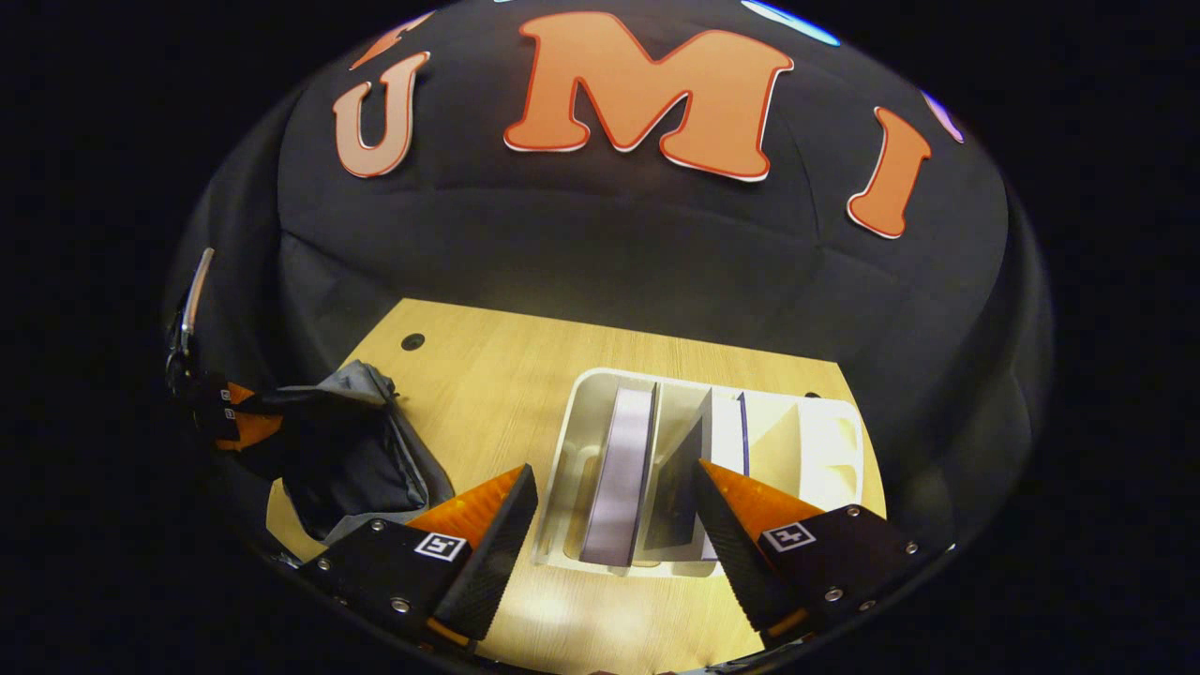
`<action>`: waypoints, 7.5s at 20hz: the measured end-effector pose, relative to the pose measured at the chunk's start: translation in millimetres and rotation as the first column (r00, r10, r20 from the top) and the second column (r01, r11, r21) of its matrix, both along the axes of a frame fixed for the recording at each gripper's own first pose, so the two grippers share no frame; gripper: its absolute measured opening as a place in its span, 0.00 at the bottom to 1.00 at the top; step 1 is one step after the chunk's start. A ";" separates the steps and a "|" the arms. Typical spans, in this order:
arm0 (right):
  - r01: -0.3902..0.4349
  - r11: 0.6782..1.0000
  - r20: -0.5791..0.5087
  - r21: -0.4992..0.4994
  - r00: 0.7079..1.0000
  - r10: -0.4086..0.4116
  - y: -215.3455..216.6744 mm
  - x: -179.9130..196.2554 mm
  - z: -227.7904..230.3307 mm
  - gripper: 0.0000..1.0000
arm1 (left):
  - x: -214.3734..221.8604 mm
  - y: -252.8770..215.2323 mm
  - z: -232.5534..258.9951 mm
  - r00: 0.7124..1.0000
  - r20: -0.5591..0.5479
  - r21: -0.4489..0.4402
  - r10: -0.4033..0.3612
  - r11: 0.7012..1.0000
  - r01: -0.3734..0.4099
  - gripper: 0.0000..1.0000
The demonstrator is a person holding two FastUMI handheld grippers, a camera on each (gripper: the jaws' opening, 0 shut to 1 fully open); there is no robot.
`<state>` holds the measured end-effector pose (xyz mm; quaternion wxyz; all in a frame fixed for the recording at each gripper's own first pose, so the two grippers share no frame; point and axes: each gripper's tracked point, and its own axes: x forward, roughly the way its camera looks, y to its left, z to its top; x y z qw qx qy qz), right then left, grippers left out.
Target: Open the schoolbag, grab two books from the bookshelf and put them into the schoolbag.
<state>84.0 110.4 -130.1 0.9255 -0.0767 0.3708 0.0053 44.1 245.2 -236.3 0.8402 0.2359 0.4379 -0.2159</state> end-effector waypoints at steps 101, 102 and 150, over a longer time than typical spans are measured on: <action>0.235 0.435 -0.232 0.869 0.971 -0.061 236.2 -70.3 -108.3 0.35 | -24.0 -89.7 26.9 0.959 -0.276 -0.394 -0.070 0.918 -0.046 0.04; 0.232 0.435 -0.228 0.870 0.972 -0.063 240.4 -68.2 -111.4 0.35 | -24.7 -90.5 27.0 0.958 -0.275 -0.399 -0.077 0.916 -0.041 0.04; 0.102 0.965 -0.279 0.242 0.960 -0.031 -43.1 -6.8 13.5 0.96 | -26.5 -90.8 -4.0 0.953 -0.269 -0.295 0.139 0.930 -0.220 0.04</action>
